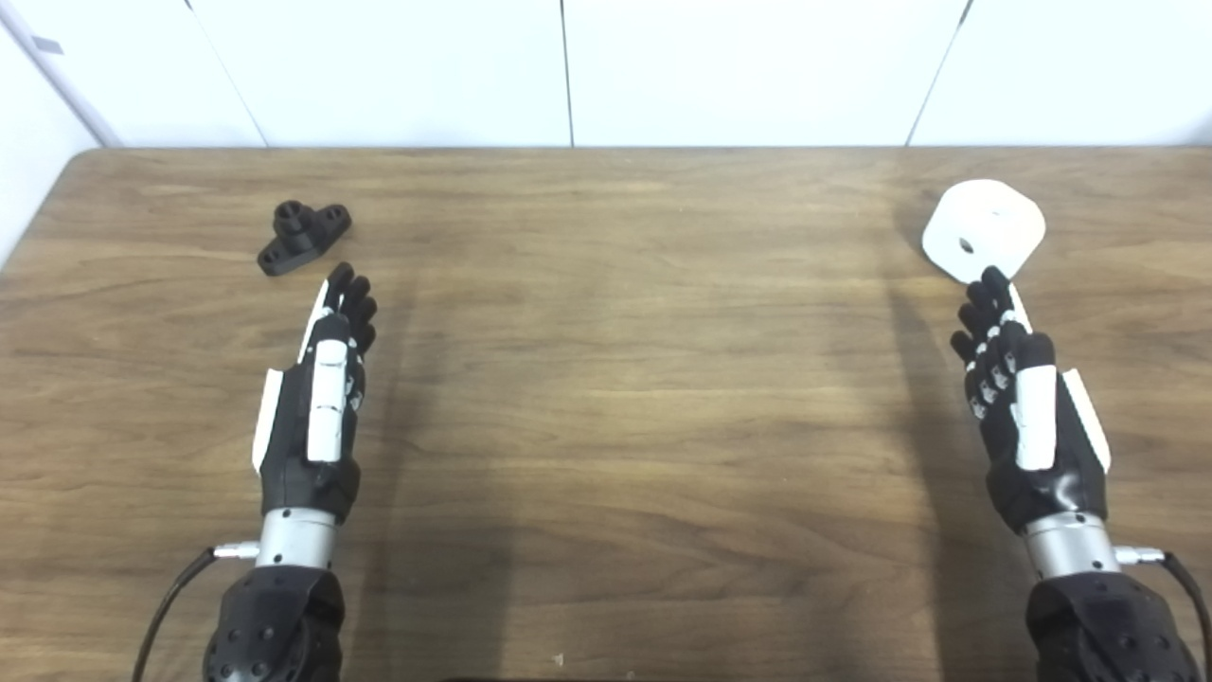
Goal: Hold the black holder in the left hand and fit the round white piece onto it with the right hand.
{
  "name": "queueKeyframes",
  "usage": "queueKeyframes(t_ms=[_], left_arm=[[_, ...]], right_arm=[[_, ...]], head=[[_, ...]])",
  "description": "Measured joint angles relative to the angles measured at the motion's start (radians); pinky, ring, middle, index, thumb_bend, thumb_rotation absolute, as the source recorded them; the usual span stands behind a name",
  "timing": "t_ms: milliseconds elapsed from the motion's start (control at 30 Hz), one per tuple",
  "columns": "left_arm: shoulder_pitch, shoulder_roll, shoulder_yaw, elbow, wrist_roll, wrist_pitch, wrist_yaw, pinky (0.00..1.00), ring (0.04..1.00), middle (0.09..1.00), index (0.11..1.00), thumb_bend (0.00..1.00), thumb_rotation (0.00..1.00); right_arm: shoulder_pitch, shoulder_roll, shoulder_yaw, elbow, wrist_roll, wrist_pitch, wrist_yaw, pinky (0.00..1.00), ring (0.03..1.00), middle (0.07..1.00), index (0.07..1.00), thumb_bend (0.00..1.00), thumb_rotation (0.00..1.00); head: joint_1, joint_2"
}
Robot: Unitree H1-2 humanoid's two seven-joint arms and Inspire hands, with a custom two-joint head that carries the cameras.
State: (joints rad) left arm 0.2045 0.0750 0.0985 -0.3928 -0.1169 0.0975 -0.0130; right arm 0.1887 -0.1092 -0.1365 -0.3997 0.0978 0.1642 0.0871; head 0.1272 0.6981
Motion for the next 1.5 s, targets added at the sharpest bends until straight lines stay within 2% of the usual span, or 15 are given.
queueKeyframes(t_ms=[200, 267, 400, 667, 767, 900, 1033, 1300, 1500], left_arm=[[0.004, -0.004, -0.018, 0.011, 0.017, -0.046, 0.001, 0.99, 0.971, 0.979, 1.0, 0.52, 0.94], [0.005, -0.005, -0.025, 0.026, 0.03, -0.063, 0.004, 0.98, 0.963, 0.972, 0.998, 0.52, 0.94], [0.009, -0.01, -0.04, 0.044, 0.043, -0.082, 0.006, 0.98, 0.96, 0.974, 0.996, 0.54, 0.91], [0.013, -0.02, -0.079, 0.052, 0.091, -0.107, 0.025, 0.96, 0.957, 0.971, 0.992, 0.52, 0.92], [0.014, -0.025, -0.094, 0.068, 0.115, -0.118, 0.047, 0.97, 0.957, 0.973, 0.99, 0.5, 0.91], [0.023, -0.036, -0.119, 0.083, 0.131, -0.125, 0.061, 0.97, 0.963, 0.969, 0.989, 0.53, 0.89], [0.021, -0.041, -0.141, 0.088, 0.132, -0.155, 0.062, 0.99, 0.975, 0.973, 0.999, 0.56, 0.88], [0.022, -0.045, -0.158, 0.109, 0.135, -0.156, 0.084, 1.0, 0.971, 0.965, 0.987, 0.56, 0.91], [0.022, -0.046, -0.167, 0.116, 0.137, -0.156, 0.091, 1.0, 0.982, 0.971, 0.995, 0.55, 0.91]], right_arm=[[0.004, -0.004, -0.012, 0.058, 0.002, -0.05, 0.017, 1.0, 1.0, 1.0, 1.0, 0.73, 1.0], [0.005, -0.005, -0.017, 0.07, 0.003, -0.062, 0.022, 1.0, 1.0, 1.0, 1.0, 0.73, 1.0], [0.006, -0.007, -0.032, 0.108, 0.015, -0.099, 0.037, 1.0, 1.0, 1.0, 0.997, 0.73, 1.0], [0.011, -0.018, -0.054, 0.146, 0.045, -0.131, 0.072, 1.0, 1.0, 1.0, 1.0, 0.74, 1.0], [0.04, -0.049, -0.053, 0.156, 0.075, -0.171, 0.092, 1.0, 1.0, 1.0, 1.0, 0.73, 1.0], [0.084, -0.071, -0.054, 0.166, 0.113, -0.21, 0.108, 1.0, 1.0, 1.0, 1.0, 0.76, 1.0], [0.084, -0.082, -0.054, 0.18, 0.119, -0.224, 0.111, 1.0, 1.0, 1.0, 1.0, 0.78, 1.0], [0.072, -0.088, -0.061, 0.203, 0.11, -0.261, 0.102, 1.0, 1.0, 1.0, 1.0, 0.71, 1.0], [0.065, -0.102, -0.061, 0.213, 0.111, -0.268, 0.102, 1.0, 1.0, 1.0, 1.0, 0.71, 1.0]], head=[[0.049, -0.055], [0.052, -0.057], [0.083, -0.094], [0.14, -0.118], [0.186, -0.147], [0.212, -0.155], [0.219, -0.166], [0.243, -0.187], [0.25, -0.2]])
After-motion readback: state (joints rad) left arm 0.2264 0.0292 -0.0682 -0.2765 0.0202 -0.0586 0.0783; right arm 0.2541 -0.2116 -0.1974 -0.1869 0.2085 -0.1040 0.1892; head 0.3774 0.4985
